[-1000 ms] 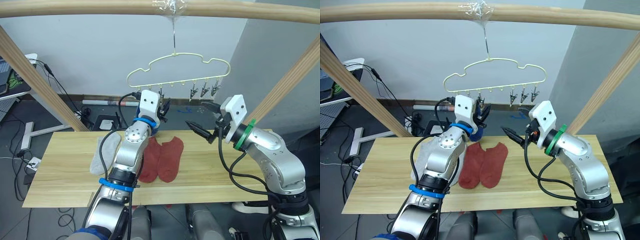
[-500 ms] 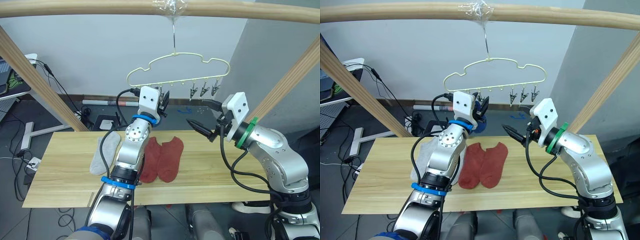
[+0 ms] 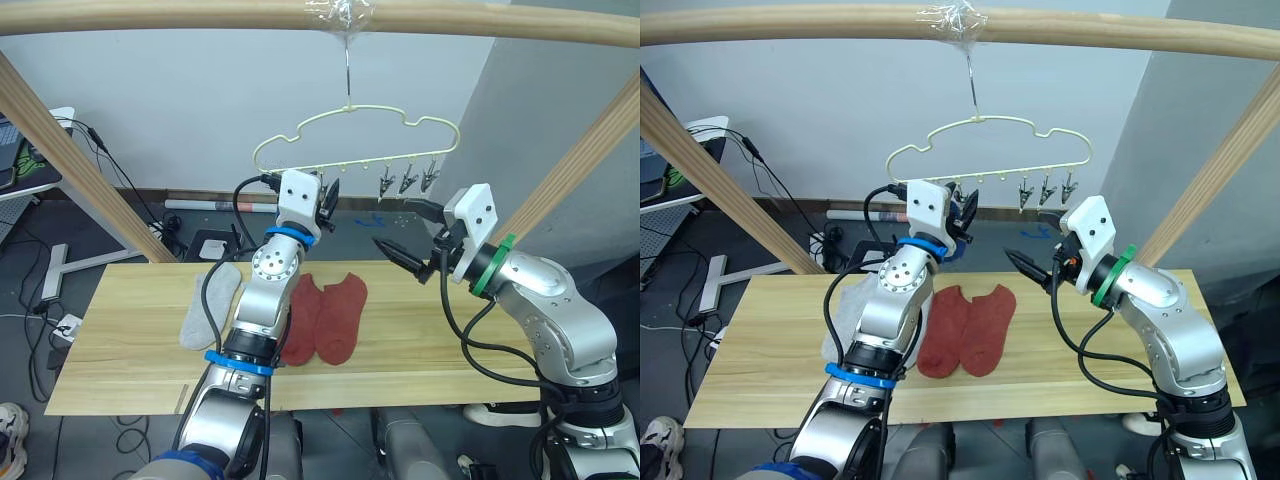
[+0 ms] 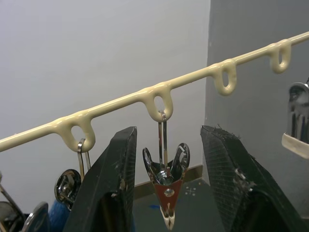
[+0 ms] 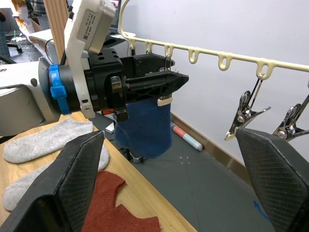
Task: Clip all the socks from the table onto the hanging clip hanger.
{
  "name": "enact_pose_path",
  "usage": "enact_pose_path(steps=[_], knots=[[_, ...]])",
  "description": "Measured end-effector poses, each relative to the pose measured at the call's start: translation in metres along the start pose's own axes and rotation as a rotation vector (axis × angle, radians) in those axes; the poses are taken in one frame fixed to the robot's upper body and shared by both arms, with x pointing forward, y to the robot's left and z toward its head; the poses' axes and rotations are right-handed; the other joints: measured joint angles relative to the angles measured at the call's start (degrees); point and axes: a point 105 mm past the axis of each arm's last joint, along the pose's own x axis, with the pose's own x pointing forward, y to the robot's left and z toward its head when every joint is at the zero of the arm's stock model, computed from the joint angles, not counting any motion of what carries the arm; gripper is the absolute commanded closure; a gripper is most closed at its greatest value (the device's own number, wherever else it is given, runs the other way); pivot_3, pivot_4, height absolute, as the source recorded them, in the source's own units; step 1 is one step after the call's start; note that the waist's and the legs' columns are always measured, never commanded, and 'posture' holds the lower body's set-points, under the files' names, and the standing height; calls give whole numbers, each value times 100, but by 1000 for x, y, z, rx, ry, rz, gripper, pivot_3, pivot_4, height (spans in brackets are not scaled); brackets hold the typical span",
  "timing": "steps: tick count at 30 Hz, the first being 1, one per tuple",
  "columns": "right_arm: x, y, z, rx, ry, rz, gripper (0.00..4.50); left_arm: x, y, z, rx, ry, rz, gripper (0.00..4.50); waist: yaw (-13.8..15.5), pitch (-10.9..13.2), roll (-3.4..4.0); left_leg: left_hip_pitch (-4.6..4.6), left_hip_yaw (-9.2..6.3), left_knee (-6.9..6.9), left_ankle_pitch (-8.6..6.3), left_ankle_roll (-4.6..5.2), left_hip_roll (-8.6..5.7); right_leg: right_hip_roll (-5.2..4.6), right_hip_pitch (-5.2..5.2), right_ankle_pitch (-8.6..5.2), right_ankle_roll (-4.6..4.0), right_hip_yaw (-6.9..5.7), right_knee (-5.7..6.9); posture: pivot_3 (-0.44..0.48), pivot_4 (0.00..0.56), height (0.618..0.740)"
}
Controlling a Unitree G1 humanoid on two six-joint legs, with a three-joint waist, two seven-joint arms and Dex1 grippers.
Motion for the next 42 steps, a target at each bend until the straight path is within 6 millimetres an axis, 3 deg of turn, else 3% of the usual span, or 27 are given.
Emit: enact_pose_path(steps=[2,5,8,15,17,18,20,21,23,25,33,37,42], knots=[[0,0,0,0,1,-1,0,0,2,-2,-10,8,12,2901,0,0,0,0,0,0,0,0,0,0,0,0,0,0,0,-118,220,740],[0,0,0,0,1,-1,0,0,4,-4,-12,15,20,3795,-2,0,0,0,0,0,0,0,0,0,0,0,0,0,0,-119,223,740],[0,0,0,0,1,-1,0,1,4,-2,-11,9,20,4299,-2,0,0,0,0,1,0,0,0,0,0,0,0,0,1,-116,225,740],[3,2,-3,-6,10,-11,0,2,5,-2,-6,11,13,4339,-14,0,0,1,0,1,0,0,0,0,0,0,0,0,2,-116,225,740],[6,5,-7,-10,25,-10,0,1,5,-3,-2,18,-6,4339,-22,0,0,1,0,1,0,0,0,0,0,0,0,0,3,-79,231,740],[11,6,-16,-20,55,-27,0,1,5,-4,2,31,-31,4339,-25,-1,-2,4,-1,1,0,0,0,1,3,0,0,0,4,-69,234,740],[20,10,-51,1,170,-56,0,-2,8,-3,13,51,-86,4339,-29,-2,0,11,1,0,1,0,0,1,5,0,-1,1,7,-69,234,740],[25,15,-76,60,237,-74,0,-4,12,-3,16,66,-111,4339,-33,-2,0,14,0,-2,1,1,3,3,6,-1,-2,1,10,-53,238,740],[31,28,-108,162,306,-86,0,-7,21,0,7,82,-122,4339,-55,0,3,14,1,-3,1,1,3,3,3,-1,-2,3,14,-43,239,740],[40,37,-129,259,335,-119,0,-12,30,1,-17,104,-127,4339,-96,1,4,14,1,-2,1,1,4,3,4,0,-2,4,15,-24,243,740],[74,51,-164,325,423,-187,0,-24,37,4,-25,139,-134,4339,-108,1,4,22,-1,-3,1,1,4,3,9,0,-3,3,17,19,249,740],[80,52,-173,297,450,-205,0,-26,38,5,-28,147,-125,4339,-91,1,4,23,0,-5,1,1,4,3,9,0,-3,3,16,26,247,740],[83,66,-191,267,518,-191,0,-28,36,4,-33,149,-120,4339,-95,0,4,27,1,-7,1,1,4,3,10,-1,-3,5,16,28,247,740]])
